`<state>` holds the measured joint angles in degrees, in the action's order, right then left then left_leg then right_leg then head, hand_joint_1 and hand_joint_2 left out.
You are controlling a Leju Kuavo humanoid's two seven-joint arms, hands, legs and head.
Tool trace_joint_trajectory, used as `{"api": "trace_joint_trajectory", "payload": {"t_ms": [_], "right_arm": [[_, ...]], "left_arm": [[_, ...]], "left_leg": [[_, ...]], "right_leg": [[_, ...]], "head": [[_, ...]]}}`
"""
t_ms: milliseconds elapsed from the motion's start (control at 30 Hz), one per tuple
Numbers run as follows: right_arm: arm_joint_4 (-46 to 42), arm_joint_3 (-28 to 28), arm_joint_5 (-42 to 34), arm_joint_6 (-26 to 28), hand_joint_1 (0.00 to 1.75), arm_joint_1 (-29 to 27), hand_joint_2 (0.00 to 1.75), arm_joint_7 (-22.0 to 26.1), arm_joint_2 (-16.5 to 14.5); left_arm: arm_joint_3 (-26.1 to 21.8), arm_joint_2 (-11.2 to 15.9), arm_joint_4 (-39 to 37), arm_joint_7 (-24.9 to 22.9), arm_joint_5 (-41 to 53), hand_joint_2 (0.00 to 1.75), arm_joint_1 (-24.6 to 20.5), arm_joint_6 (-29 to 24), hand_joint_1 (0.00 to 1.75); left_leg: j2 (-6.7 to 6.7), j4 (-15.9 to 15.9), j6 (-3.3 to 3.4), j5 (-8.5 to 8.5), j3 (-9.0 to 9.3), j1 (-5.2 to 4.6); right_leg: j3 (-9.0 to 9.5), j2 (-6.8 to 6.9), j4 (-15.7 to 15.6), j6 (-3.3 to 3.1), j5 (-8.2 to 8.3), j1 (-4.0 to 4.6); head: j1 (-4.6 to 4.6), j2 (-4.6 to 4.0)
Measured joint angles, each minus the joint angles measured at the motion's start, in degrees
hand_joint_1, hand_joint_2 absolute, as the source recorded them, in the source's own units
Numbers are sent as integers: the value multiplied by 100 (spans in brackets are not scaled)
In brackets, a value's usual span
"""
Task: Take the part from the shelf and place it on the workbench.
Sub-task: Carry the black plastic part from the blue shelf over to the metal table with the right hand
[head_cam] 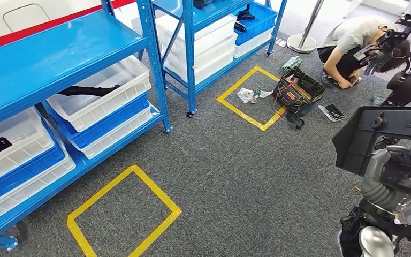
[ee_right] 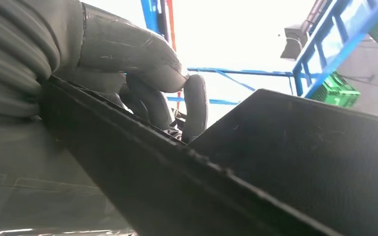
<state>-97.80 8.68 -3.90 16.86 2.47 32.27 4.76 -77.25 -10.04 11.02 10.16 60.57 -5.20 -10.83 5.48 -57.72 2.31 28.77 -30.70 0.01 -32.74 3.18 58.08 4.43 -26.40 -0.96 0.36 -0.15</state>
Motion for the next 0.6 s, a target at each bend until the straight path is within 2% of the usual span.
{"api": "trace_joint_trajectory", "payload": {"t_ms": [33, 67, 100, 133, 167, 200, 233, 267, 300, 333, 367, 400, 467, 533, 600], "right_arm": [[34, -35, 7, -9, 175, 57, 175, -1, 1], [69, -67, 13, -16, 175, 100, 175, -5, 3], [105, -98, 18, -24, 175, 135, 175, -10, 4], [137, -125, 23, -32, 175, 167, 175, -14, 4], [165, -153, 26, -40, 175, 204, 175, -18, 3], [193, -185, 28, -45, 175, 242, 175, -19, -2], [221, -217, 30, -47, 175, 277, 175, -20, -5], [251, -246, 31, -47, 175, 302, 175, -20, -10], [280, -270, 32, -47, 175, 314, 175, -21, -14], [308, -285, 33, -47, 175, 320, 175, -21, -17], [336, -291, 33, -48, 175, 326, 175, -25, -21], [362, -297, 34, -50, 175, 338, 175, -30, -24], [411, -326, 38, -68, 175, 390, 175, -51, -28], [470, -388, 44, -138, 175, 466, 175, -111, -31], [556, -455, 39, -331, 175, 529, 175, -219, -24]], "left_arm": [[-1, -1, 0, -10, -16, 175, -5, -30, 0], [-3, -7, 0, -18, -33, 175, -14, -56, 0], [-4, -11, 0, -25, -47, 175, -25, -82, 0], [-8, -16, 0, -28, -61, 175, -35, -99, 0], [-12, -21, 0, -30, -69, 175, -41, -110, 0], [-19, -23, 0, -31, -71, 175, -42, -114, 0], [-28, -24, 0, -33, -73, 175, -35, -114, 0], [-37, -25, 0, -34, -74, 175, -25, -114, 0], [-46, -26, 0, -36, -76, 175, -16, -115, 0], [-54, -27, 0, -37, -80, 175, -8, -117, 0], [-58, -28, 0, -38, -86, 175, -4, -122, 0], [-62, -28, 0, -38, -93, 175, -3, -134, 0], [-73, -29, 0, -39, -108, 175, -3, -166, 0], [-86, -33, 0, -38, -119, 175, -4, -191, 0], [-92, -44, 0, -34, -127, 175, -10, -201, 0]], "left_leg": [[53, 1, -28, 5, 8, -18], [103, 5, -54, 4, 20, -20], [110, -1, -87, 15, 24, -9], [27, -48, -119, 64, 7, 6], [-113, -186, -145, 172, -51, 21], [-290, -447, -167, 344, -168, 35], [-447, -817, -175, 548, -336, 40], [-524, -1207, -179, 726, -520, 41], [-556, -1505, -183, 820, -668, 43], [-566, -1620, -184, 801, -734, 48], [-574, -1503, -179, 664, -688, 55], [-607, -1198, -170, 457, -547, 65], [-869, -465, -142, 121, -202, 96], [-1046, -129, -107, 33, -57, 93], [-932, -85, -40, 1, -49, 61]], "right_leg": [[25, 11, -60, -52, 11, 25], [11, -52, -60, -97, 29, 37], [-2, -110, -62, -137, 44, 10], [-12, -162, -70, -174, 59, -16], [-20, -213, -81, -225, 79, -45], [-27, -262, -88, -270, 93, -71], [-39, -315, -87, -304, 100, -62], [-48, -372, -86, -331, 107, -53], [-52, -437, -84, -338, 110, -45], [-55, -506, -79, -339, 112, -40], [-54, -577, -70, -337, 113, -39], [-53, -649, -56, -334, 113, -41], [-74, -793, -15, -314, 114, -34], [-127, -925, 0, -252, 138, -33], [-186, -1051, -32, -160, 191, -44]], "head": [[-7, 0], [-14, 0], [-19, 0], [-26, 0], [-36, 0], [-48, 0], [-58, 0], [-61, 0], [-65, 0], [-64, 0], [-64, 0], [-66, 0], [-62, 0], [-58, 0], [-58, 0]]}}
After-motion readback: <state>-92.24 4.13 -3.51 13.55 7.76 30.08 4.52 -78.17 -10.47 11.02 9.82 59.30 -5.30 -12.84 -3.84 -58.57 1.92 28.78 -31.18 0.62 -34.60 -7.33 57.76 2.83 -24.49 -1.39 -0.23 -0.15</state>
